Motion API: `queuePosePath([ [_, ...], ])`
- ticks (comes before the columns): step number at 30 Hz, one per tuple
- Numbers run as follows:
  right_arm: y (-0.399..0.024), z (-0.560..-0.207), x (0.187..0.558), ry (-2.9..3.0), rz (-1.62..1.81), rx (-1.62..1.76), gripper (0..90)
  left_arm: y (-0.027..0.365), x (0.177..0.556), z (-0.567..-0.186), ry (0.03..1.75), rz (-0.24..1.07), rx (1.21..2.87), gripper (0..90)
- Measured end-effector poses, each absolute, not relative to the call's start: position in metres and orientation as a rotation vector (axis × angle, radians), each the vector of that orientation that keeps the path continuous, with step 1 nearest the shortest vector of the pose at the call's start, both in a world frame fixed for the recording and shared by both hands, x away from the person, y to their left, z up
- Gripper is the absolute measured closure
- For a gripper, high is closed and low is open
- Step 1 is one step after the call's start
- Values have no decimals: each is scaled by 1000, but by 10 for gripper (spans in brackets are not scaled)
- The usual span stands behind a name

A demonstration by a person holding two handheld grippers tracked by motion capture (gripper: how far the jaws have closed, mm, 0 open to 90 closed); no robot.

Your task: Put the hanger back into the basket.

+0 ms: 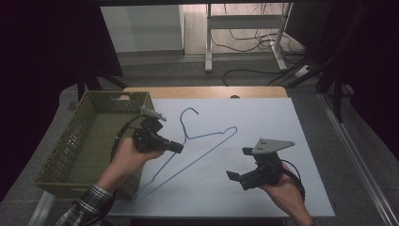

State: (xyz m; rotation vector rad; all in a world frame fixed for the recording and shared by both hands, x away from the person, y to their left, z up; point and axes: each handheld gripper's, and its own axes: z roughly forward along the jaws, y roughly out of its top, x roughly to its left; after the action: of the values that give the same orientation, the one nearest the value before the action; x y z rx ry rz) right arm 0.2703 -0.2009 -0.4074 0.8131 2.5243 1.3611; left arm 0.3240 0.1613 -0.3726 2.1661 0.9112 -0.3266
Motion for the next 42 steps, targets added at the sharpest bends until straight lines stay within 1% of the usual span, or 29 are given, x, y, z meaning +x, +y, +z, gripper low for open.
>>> queuePosePath([
  [9,-222,-416,262,2508,1345,887,13,198,325,-339,977,-228,2132,876],
  [17,-240,-421,256,2479,1341,954,14,238,328,-326,1063,-140,2117,877],
  [19,-246,-424,255,2472,1342,975,15,257,328,-323,1093,-106,2096,877],
  [21,-250,-426,254,2466,1340,992,15,261,328,-322,1101,-96,2093,877],
  [29,-262,-431,254,2442,1329,1031,15,302,328,-317,1169,-24,2061,877],
  [42,-274,-435,257,2418,1324,1090,17,362,328,-330,1240,77,2027,877],
])
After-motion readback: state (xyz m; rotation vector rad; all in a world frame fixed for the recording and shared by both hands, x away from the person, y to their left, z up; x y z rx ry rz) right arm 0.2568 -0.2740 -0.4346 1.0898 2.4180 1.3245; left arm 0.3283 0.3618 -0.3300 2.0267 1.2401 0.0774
